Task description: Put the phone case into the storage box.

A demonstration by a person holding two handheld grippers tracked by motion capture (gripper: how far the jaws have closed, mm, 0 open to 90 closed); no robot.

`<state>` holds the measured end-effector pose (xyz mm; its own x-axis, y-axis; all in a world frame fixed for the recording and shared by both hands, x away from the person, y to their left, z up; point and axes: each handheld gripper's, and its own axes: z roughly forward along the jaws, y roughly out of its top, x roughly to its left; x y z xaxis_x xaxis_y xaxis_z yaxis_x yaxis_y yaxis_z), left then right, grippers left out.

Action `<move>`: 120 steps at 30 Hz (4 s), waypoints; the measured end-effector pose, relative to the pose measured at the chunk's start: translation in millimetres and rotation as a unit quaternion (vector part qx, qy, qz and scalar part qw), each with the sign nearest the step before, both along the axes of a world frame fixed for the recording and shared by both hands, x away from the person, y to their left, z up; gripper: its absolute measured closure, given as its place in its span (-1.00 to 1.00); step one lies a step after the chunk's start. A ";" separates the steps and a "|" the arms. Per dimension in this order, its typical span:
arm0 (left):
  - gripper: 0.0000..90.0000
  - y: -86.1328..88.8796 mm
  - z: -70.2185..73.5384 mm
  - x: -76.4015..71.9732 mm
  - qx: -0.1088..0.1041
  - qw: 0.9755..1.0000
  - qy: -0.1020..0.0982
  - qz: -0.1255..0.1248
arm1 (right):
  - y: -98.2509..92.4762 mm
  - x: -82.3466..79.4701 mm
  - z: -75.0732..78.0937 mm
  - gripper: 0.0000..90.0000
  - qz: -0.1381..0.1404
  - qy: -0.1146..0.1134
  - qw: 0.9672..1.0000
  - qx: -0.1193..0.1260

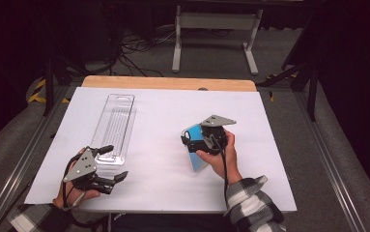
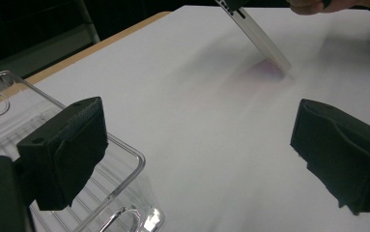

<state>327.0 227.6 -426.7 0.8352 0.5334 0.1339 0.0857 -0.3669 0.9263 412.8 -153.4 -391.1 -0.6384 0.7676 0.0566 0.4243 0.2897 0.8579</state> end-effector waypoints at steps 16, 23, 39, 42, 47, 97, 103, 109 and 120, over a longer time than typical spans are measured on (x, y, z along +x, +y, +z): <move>-0.75 -23.1 9.9 14.5 -0.005 1.000 0.004 -0.027 | -16.3 -9.0 18.6 -0.62 0.099 -0.042 0.989 0.098; -0.75 -36.7 16.9 24.1 -0.006 0.998 0.010 -0.058 | -10.0 -15.6 25.3 -0.62 0.158 -0.047 0.979 0.116; -0.71 -77.2 14.2 49.6 -0.001 0.987 0.051 -0.150 | 26.0 -34.2 34.7 -0.62 0.293 -0.062 0.948 0.110; -0.72 -83.3 12.0 52.9 -0.006 0.981 0.068 -0.180 | 30.5 -36.4 35.5 -0.62 0.312 -0.064 0.941 0.112; -0.72 -92.1 10.4 53.3 0.004 0.970 0.080 -0.231 | 38.2 -38.1 34.1 -0.62 0.346 -0.062 0.930 0.110; 0.96 -95.2 24.3 46.7 -0.001 0.993 0.056 -0.101 | 40.7 -37.6 26.6 -0.62 0.353 -0.078 0.929 0.077; 0.97 -98.5 30.1 39.3 0.039 0.997 0.038 -0.045 | 40.8 -37.0 25.2 -0.62 0.333 -0.078 0.937 0.071; 0.97 -101.2 31.2 37.7 0.057 0.997 0.032 -0.032 | 40.8 -40.3 24.4 -0.63 0.317 -0.082 0.943 0.056; 0.97 -95.4 34.0 40.0 0.067 0.997 0.022 0.018 | 26.3 -43.9 31.6 -0.74 0.251 -0.094 0.961 0.071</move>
<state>367.1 132.3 -392.7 0.8221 0.5433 0.1701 0.1405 -0.4832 0.8642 368.9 -127.2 -359.5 -0.9352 0.3539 -0.0144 0.0955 0.2911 0.9519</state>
